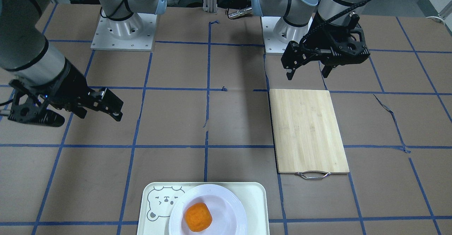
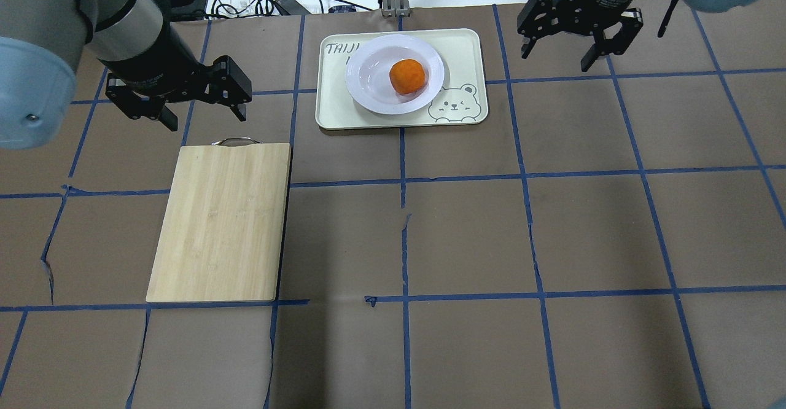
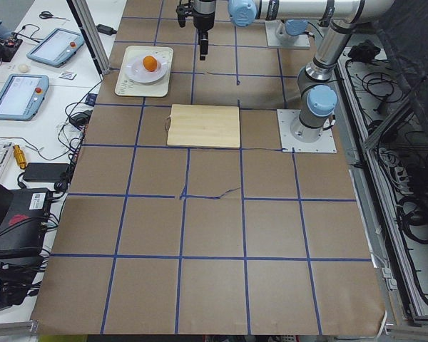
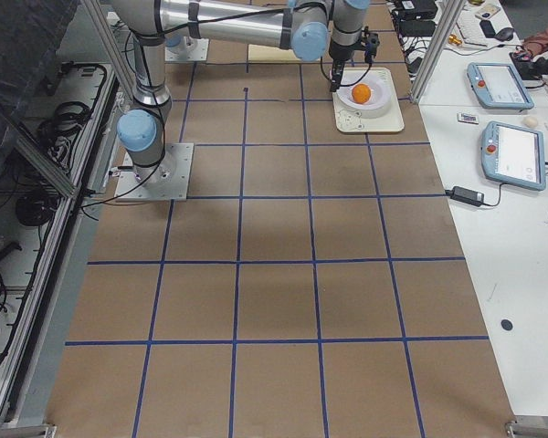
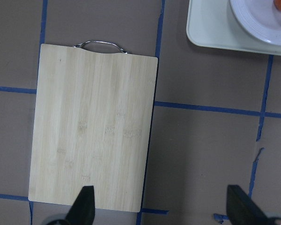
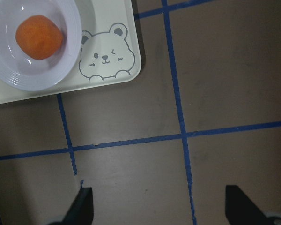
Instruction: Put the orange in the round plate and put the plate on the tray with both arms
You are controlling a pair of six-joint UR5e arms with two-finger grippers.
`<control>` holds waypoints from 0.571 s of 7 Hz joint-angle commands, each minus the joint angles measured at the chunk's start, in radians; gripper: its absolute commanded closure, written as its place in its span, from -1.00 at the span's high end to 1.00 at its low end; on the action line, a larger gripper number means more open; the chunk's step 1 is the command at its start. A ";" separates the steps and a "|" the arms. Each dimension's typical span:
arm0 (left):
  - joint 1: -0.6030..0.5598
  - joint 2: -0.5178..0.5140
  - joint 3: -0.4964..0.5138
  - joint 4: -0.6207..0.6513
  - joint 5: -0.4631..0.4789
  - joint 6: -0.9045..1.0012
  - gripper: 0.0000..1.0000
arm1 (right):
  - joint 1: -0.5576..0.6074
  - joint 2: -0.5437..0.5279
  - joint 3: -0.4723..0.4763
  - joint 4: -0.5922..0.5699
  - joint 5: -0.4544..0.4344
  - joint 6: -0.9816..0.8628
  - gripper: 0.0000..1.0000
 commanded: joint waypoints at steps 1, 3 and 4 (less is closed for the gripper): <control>0.001 0.001 -0.001 0.000 0.001 0.001 1.00 | 0.000 -0.084 0.077 0.024 -0.029 0.001 1.00; 0.000 0.001 -0.001 0.000 0.000 0.000 1.00 | 0.005 -0.111 0.077 0.089 -0.032 0.022 1.00; 0.000 0.003 -0.001 0.000 0.000 0.000 1.00 | 0.005 -0.131 0.082 0.089 -0.028 0.012 1.00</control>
